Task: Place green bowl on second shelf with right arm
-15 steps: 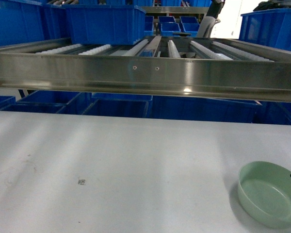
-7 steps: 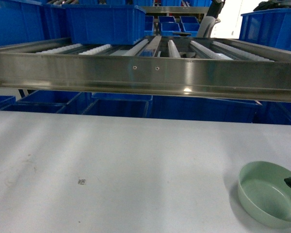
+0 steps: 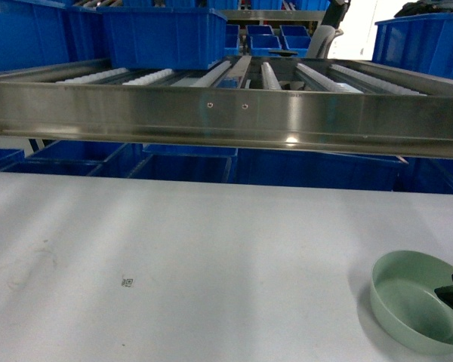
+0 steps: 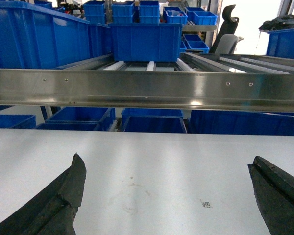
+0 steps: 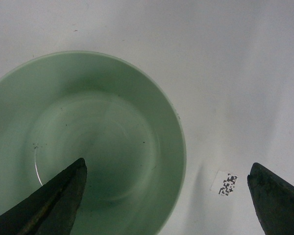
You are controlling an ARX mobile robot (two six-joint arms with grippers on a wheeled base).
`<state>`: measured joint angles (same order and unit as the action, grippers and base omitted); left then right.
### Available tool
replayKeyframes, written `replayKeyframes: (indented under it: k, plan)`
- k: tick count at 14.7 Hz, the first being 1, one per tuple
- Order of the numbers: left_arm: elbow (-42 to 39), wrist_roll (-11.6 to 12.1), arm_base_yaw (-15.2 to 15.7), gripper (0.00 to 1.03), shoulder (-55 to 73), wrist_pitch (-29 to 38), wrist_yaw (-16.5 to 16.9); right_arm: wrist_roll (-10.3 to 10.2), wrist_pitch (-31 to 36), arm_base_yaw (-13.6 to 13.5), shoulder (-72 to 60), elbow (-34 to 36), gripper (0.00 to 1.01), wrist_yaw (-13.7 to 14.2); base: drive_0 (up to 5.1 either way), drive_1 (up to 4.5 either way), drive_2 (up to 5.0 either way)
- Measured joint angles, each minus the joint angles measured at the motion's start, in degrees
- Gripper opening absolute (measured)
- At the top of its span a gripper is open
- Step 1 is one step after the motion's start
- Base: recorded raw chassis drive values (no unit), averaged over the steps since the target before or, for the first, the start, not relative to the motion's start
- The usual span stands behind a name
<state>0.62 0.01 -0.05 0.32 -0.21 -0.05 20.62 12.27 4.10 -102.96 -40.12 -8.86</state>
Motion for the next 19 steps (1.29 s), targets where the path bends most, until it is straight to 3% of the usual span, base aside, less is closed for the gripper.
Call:
replayKeyframes:
  k: [8,9,17,19]
  plan:
    - [0.0,0.0,0.0,0.98,0.0,0.0,0.0,-1.7,3.2,0.0,-5.8,-0.3,0.98,-1.3,0.0,0.00,0.0]
    - [0.0,0.0,0.0,0.98,0.0,0.0,0.0,-2.2,3.4,0.1,-6.2,-0.4,0.94,-1.4,0.0,0.00,0.0]
    - [0.0,0.0,0.0,0.98,0.0,0.0,0.0,-3.8,4.7,0.4,-6.2,1.7,0.07,-1.9,0.0,0.00,0.0]
    - [0.0,0.0,0.0,0.98,0.0,0.0,0.0,-4.6,6.5,0.0,-5.0,3.0,0.02,-2.4,0.0,0.00,0.0]
